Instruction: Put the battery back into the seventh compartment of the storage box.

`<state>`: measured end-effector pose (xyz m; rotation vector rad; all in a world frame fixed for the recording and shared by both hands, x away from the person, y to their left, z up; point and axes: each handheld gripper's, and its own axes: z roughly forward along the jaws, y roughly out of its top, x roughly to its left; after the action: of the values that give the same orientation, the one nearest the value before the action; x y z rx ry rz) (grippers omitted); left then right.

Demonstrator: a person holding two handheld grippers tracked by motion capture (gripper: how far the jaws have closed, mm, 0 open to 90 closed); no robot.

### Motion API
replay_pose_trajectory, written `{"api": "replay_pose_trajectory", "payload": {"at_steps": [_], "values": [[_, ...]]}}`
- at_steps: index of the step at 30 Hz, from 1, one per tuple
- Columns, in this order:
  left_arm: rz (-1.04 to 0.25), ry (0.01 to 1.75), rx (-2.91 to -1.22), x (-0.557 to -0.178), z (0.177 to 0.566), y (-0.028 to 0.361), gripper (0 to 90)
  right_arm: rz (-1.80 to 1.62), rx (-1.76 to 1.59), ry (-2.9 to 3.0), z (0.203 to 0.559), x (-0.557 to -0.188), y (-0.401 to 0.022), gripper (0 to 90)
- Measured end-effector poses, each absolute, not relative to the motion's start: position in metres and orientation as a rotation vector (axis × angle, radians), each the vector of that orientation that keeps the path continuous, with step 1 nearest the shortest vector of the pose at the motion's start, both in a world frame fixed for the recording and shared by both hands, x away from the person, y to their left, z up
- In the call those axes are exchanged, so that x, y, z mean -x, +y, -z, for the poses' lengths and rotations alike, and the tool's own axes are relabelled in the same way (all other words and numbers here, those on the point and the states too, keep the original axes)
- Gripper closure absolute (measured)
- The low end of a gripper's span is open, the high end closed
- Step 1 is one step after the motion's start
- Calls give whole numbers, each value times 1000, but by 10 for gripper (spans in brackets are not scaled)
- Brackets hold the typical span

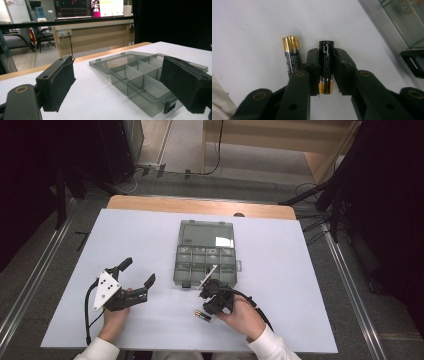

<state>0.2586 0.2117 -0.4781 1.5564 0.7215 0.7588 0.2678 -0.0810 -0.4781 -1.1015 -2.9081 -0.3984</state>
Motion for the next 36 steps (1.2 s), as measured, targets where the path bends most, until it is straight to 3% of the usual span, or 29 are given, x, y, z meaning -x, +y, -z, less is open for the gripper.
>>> {"api": "replay_pose_trajectory", "payload": {"at_steps": [17, 36], "values": [[-758, 722, -1554, -259, 478, 211, 121, 467, 1099, -2870, 470, -267, -85, 777], [-756, 720, -1554, -259, 478, 211, 121, 868, 1258, -2762, 443, -279, -109, 779]]}}
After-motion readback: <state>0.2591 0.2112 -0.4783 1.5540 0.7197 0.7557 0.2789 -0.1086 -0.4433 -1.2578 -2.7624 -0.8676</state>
